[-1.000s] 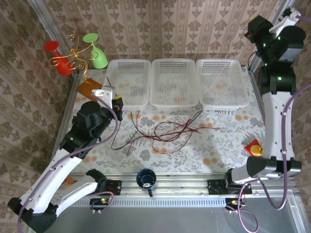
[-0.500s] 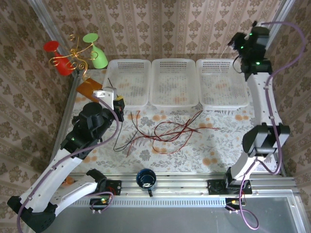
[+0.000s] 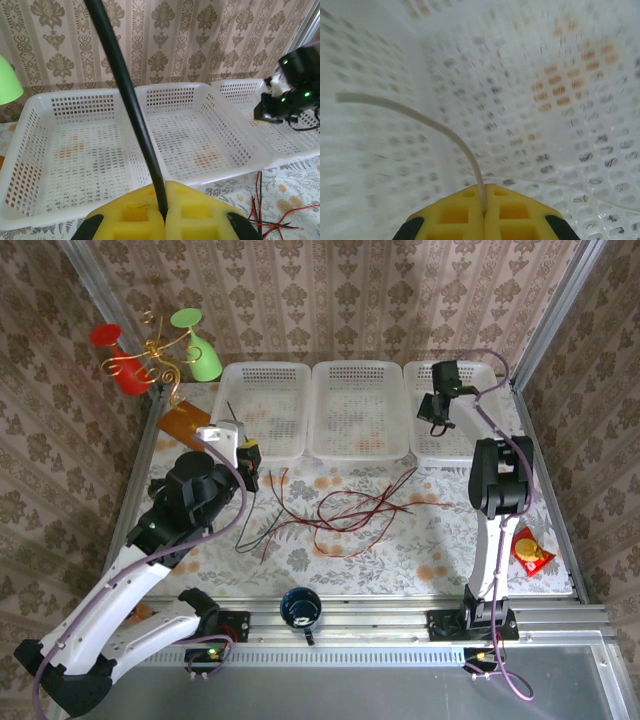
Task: Untangle the cables
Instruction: Place the cable in the container, then place the cable into the container.
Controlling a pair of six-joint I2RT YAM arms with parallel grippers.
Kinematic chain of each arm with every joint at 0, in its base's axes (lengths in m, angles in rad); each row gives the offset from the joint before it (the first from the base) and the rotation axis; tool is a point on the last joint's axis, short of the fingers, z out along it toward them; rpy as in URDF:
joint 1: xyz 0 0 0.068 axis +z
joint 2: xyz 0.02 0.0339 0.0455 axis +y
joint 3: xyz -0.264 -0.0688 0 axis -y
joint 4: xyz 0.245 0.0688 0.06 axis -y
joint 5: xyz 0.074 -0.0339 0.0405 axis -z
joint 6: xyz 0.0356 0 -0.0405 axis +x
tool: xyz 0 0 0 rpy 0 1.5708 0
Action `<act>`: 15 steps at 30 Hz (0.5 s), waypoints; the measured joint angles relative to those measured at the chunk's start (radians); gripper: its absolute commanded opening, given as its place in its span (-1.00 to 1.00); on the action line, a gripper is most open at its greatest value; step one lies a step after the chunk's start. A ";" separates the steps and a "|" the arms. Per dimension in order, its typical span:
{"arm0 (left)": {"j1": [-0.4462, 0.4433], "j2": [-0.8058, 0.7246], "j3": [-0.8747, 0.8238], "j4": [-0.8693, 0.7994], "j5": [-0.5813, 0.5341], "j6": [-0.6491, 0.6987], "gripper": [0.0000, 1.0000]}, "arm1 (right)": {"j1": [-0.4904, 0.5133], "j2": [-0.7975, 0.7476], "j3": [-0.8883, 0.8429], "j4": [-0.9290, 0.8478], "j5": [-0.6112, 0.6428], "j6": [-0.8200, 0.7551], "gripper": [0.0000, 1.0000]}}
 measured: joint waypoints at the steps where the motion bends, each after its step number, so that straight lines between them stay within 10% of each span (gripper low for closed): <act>1: -0.003 0.000 0.000 0.000 -0.002 0.000 -1.00 | -0.003 0.016 0.003 -0.015 -0.001 -0.004 -0.78; 15: -0.016 0.093 0.143 -0.006 0.004 0.017 -1.00 | -0.035 -0.057 0.062 -0.148 -0.088 -0.019 0.53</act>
